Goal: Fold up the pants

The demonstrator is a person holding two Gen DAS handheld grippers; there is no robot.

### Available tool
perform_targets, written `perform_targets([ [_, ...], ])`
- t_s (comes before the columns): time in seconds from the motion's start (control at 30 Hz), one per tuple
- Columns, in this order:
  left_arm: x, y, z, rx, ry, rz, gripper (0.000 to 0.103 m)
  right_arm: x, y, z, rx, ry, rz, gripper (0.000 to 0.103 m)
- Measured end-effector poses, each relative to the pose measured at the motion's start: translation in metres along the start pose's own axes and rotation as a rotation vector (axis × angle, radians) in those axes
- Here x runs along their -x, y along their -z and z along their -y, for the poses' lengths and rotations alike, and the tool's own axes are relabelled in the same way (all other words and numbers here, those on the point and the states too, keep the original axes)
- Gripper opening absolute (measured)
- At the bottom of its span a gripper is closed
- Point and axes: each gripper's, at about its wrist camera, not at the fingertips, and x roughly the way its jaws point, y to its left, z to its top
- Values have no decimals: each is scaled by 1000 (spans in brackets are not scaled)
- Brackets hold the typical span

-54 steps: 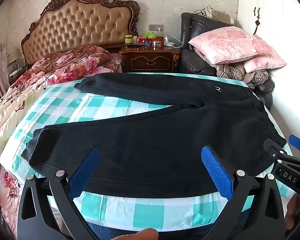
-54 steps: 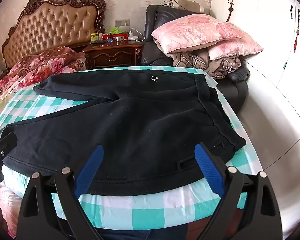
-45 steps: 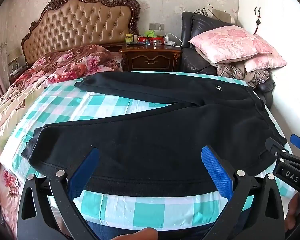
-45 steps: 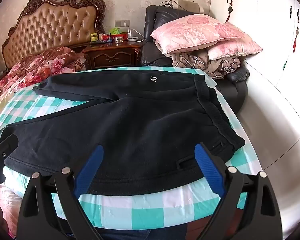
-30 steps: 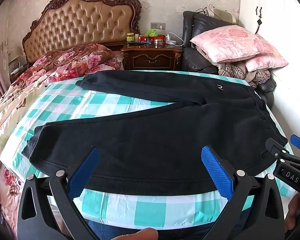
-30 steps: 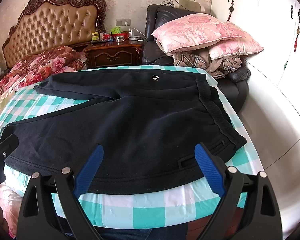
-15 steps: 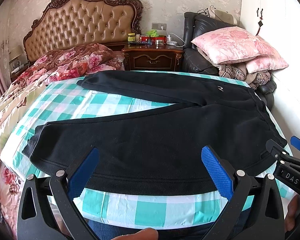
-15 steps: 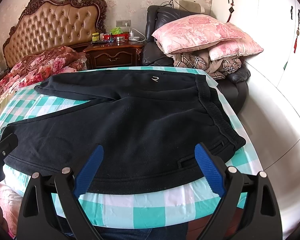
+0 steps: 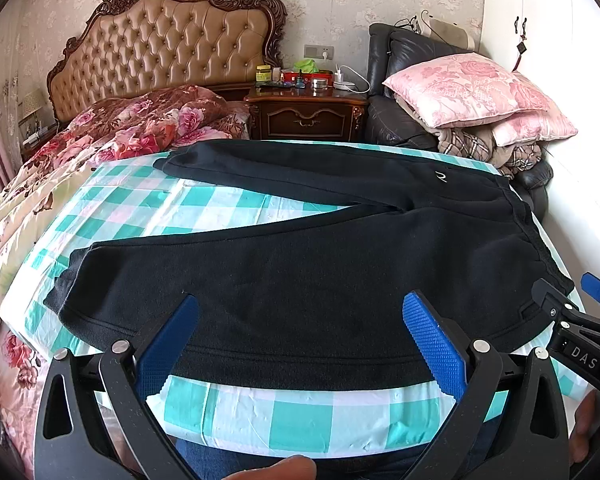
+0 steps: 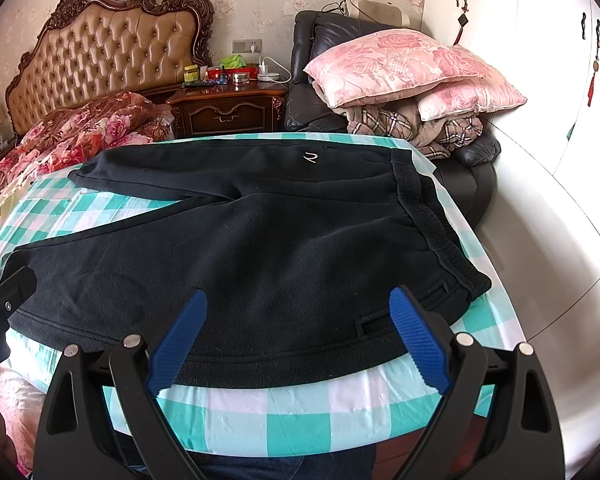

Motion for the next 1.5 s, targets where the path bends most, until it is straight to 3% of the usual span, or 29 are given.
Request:
perform_targets([
  [1.5,2,1,1,5,3,-12,99,-2,2,0,-1,2,-6,93],
])
